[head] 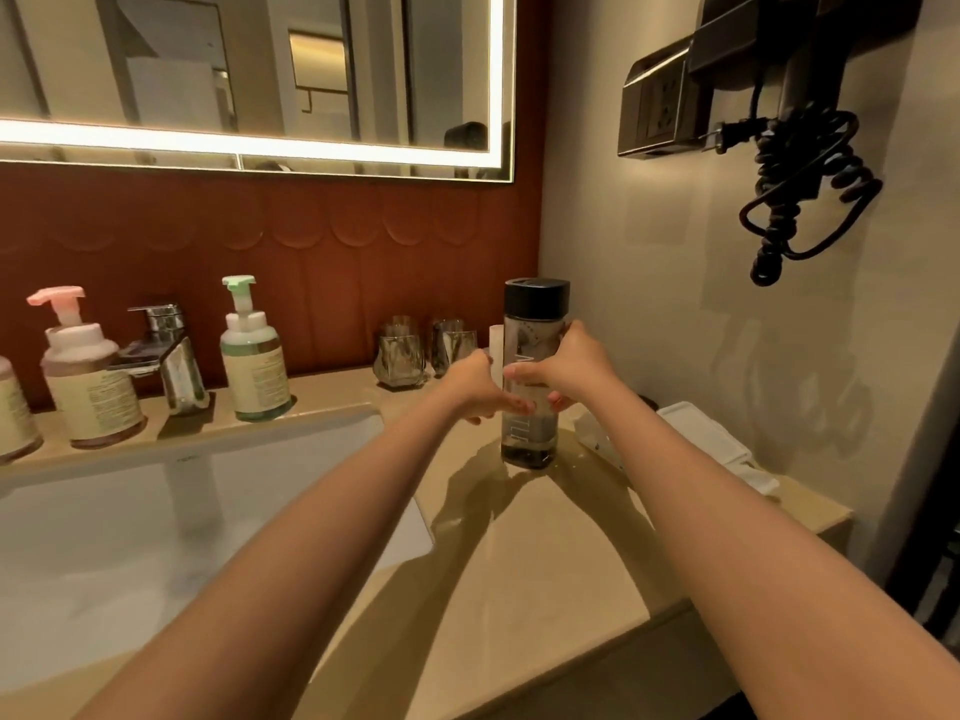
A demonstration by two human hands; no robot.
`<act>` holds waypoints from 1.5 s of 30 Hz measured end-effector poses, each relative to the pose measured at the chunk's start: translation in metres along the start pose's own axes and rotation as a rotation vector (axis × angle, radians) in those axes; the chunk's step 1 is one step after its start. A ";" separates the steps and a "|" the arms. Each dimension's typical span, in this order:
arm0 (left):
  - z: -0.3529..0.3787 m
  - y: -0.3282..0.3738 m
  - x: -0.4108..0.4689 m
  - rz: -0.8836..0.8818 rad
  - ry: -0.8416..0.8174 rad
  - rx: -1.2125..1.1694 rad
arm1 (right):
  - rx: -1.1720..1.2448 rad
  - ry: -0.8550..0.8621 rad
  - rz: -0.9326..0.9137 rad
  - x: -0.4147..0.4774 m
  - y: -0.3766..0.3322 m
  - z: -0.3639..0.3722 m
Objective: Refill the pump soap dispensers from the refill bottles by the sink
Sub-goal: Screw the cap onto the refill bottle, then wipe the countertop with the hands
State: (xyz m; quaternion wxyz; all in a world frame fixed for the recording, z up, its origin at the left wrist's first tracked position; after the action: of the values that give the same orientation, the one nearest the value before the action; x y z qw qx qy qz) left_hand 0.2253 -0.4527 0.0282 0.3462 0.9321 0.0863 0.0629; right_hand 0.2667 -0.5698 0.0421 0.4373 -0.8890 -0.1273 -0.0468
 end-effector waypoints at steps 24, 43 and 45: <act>0.063 0.013 0.148 0.204 0.167 0.038 | -0.145 0.203 0.102 0.124 0.047 -0.006; 0.069 0.042 0.091 0.212 0.212 -0.113 | -0.356 -0.077 0.228 0.053 0.083 -0.057; 0.080 0.056 0.076 0.307 0.103 -0.056 | -0.379 -0.138 0.266 0.042 0.091 -0.065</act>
State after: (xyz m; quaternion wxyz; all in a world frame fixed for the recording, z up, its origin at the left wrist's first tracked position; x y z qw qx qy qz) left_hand 0.3200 -0.5298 0.0088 0.3537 0.9198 -0.0411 0.1650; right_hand 0.3329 -0.6662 0.0206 0.2552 -0.9652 -0.0274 0.0491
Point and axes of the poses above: each hand's wrist, its own x-axis towards the middle knuckle, its own z-axis out of the palm, y = z × x, the point moved 3 cm from there along x, towards the middle knuckle, and after that the axes turned 1 degree about y, right-handed, at the moved point
